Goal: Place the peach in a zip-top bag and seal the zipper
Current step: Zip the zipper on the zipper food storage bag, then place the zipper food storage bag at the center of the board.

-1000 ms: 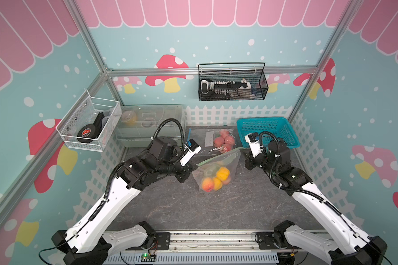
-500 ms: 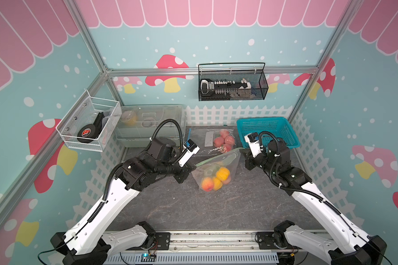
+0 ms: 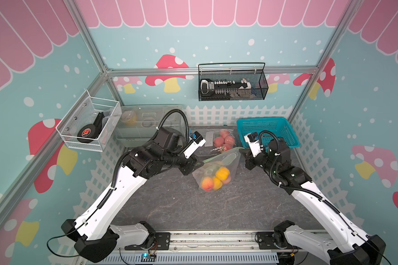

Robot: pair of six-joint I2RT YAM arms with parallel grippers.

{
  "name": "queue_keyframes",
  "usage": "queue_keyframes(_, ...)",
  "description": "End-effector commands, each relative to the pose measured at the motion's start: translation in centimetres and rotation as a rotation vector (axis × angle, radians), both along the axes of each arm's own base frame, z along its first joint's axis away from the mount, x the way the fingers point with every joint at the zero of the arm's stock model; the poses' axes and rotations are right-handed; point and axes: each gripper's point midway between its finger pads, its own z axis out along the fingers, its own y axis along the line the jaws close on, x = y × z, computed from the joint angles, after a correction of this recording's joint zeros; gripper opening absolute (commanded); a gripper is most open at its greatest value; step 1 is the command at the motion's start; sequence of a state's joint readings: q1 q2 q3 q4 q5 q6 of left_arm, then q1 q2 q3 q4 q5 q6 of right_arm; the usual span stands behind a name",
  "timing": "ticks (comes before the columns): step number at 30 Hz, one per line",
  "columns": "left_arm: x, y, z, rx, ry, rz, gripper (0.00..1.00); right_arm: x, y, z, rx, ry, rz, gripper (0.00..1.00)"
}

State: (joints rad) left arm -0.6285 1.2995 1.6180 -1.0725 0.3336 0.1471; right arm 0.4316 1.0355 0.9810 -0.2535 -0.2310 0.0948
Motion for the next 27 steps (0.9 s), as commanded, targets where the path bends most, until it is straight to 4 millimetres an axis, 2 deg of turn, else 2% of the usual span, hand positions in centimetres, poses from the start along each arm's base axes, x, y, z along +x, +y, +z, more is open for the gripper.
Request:
queue_keyframes(1, 0.2, -1.3, 1.0, -0.013, -0.013, -0.071, 0.42, -0.1, 0.5, -0.1, 0.001, -0.010, 0.036, 0.00)
queue_keyframes(10, 1.4, -5.0, 1.1, -0.011, -0.008, -0.153, 0.42, -0.5, 1.1, -0.2, 0.000, -0.008, 0.082, 0.00)
queue_keyframes(18, 2.3, -7.2, -0.5, 0.025, 0.017, -0.177, 0.39, -0.7, 1.1, -0.3, 0.001, -0.006, 0.091, 0.00)
queue_keyframes(24, 2.5, -8.5, -1.4, 0.042, 0.033, -0.196, 0.34, -0.7, 1.3, -0.3, 0.002, -0.006, 0.098, 0.00)
queue_keyframes(27, 2.6, -9.1, -2.0, 0.056, 0.038, -0.201, 0.26, -0.7, 1.2, -0.2, 0.001, -0.010, 0.098, 0.00)
